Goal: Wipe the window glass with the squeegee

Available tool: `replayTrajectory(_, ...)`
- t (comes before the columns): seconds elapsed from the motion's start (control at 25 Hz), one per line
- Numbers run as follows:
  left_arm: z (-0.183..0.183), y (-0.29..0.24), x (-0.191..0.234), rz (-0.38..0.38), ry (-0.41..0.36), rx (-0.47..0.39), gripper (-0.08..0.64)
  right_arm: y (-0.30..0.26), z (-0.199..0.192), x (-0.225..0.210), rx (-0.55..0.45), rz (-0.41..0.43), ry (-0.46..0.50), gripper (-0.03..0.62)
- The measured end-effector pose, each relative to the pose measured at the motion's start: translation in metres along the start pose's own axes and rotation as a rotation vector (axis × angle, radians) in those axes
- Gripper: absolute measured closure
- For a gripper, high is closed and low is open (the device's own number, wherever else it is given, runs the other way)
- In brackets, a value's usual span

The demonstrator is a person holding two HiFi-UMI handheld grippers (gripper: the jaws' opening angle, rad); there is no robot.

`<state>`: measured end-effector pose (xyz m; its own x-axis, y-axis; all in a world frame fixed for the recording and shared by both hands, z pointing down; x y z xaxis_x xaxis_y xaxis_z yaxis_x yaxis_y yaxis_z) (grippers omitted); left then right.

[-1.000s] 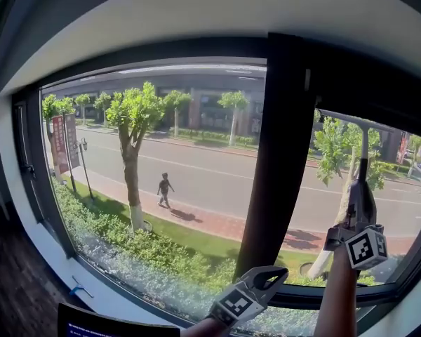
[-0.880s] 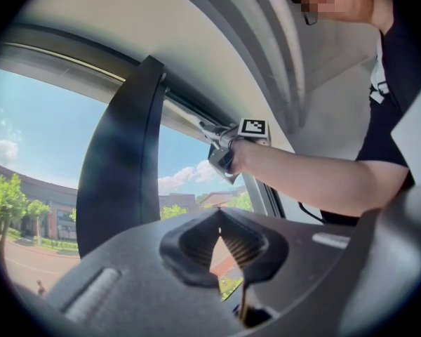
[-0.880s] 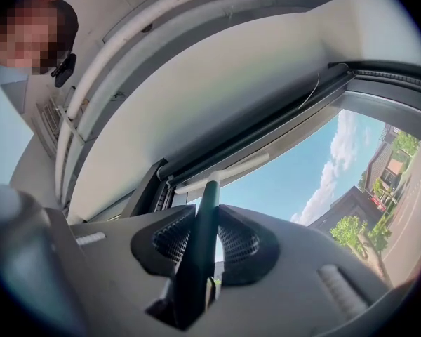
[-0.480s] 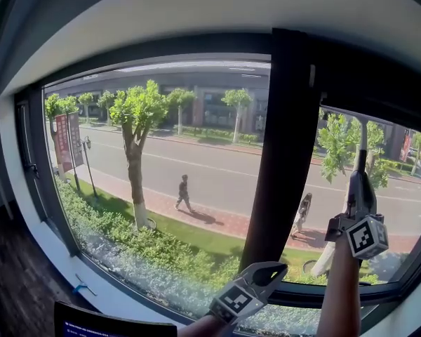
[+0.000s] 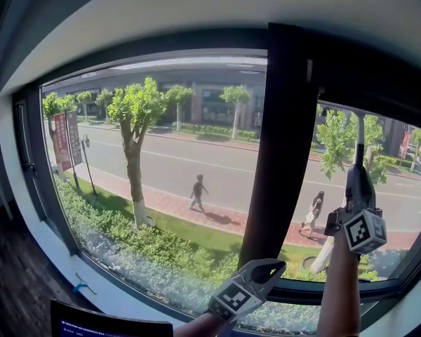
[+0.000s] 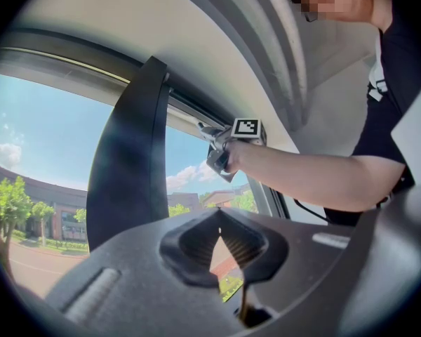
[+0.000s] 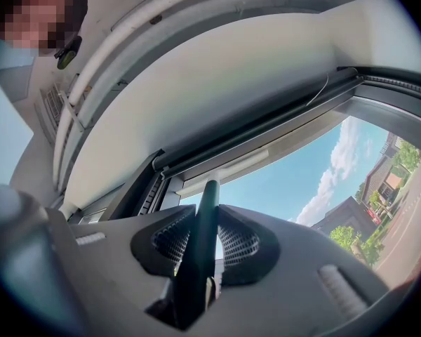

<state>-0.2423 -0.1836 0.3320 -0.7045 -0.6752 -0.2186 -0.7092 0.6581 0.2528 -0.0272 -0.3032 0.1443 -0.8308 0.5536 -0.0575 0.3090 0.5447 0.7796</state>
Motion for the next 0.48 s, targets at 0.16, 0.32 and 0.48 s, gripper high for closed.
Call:
replayTrajectory(0.16,-0.003,0.001,0.000,0.010,0.001,0.012,0.557,0.005,-0.002,0.000,0.008,-0.004,0.015,0.491)
replayTrajectory(0.32,-0.003,0.004,0.001,0.016,0.005,0.024,0.557,0.010,-0.004,0.001,0.015,-0.013,0.012,0.492)
replayTrajectory(0.48,-0.005,0.009,-0.003,0.019,0.005,0.022,0.557,0.022,-0.011,0.003,0.024,-0.020,0.006,0.492)
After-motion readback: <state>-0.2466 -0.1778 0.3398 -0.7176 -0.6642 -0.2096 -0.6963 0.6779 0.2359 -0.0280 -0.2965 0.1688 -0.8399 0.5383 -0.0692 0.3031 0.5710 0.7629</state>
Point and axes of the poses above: the fingertips, and each gripper's own axes: y backward along the fingers, x to its left, z out of its top, the point moved 9 cm from there along y, backward along the fingers, and after that the axes turned 3 degrees about -x, right-handed, at the moved point
